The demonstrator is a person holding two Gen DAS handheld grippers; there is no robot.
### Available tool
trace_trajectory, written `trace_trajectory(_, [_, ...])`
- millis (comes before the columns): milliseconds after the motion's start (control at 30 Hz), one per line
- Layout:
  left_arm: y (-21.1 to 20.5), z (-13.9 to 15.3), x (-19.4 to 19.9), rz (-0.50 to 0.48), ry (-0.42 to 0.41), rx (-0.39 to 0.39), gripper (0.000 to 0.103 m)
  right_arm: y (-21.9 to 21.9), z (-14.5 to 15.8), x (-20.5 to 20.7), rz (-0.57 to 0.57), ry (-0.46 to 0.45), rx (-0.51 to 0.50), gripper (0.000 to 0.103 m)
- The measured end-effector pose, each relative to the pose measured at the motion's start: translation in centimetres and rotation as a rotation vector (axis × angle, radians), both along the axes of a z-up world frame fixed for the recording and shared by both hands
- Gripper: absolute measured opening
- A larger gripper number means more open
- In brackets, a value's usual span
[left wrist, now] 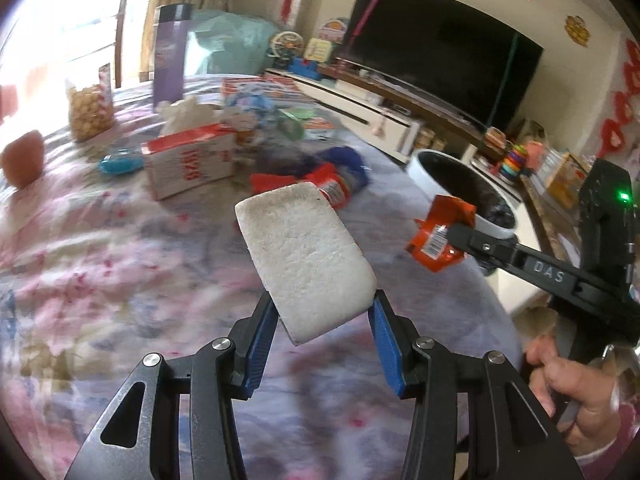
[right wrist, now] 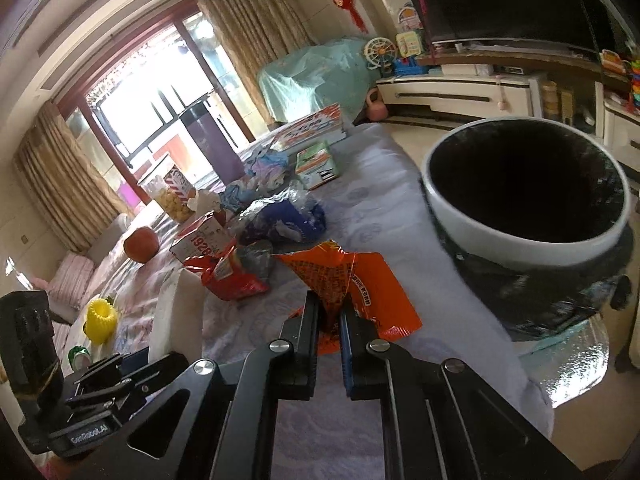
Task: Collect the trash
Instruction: 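Grasp the white sponge block with the left gripper while the right gripper grasps the orange chip bag, then carry the sponge block and orange bag over the bin and release both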
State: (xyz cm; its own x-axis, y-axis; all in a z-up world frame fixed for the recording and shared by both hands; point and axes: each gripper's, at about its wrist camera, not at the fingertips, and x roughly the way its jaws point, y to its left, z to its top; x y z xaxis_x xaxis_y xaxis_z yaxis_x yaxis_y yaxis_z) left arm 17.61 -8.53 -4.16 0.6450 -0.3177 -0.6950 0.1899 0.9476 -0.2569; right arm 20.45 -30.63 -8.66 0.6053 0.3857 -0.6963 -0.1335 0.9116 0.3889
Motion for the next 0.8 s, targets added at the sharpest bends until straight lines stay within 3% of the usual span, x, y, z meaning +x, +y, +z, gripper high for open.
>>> trace_trajectory(300, [-3.1, 0.6, 0.3, -0.088, -0.018, 0.023, 0.045, -2.8, 0.9, -1.2, -0.058, -0.02, -0.003, 0.009])
trace_trajectory(800, [-7.9, 0.1, 4.8, -0.192, -0.023, 0.044, 0.046, -8.2, 2.2, -1.1, -0.161, -0.046, -0.014, 0.009])
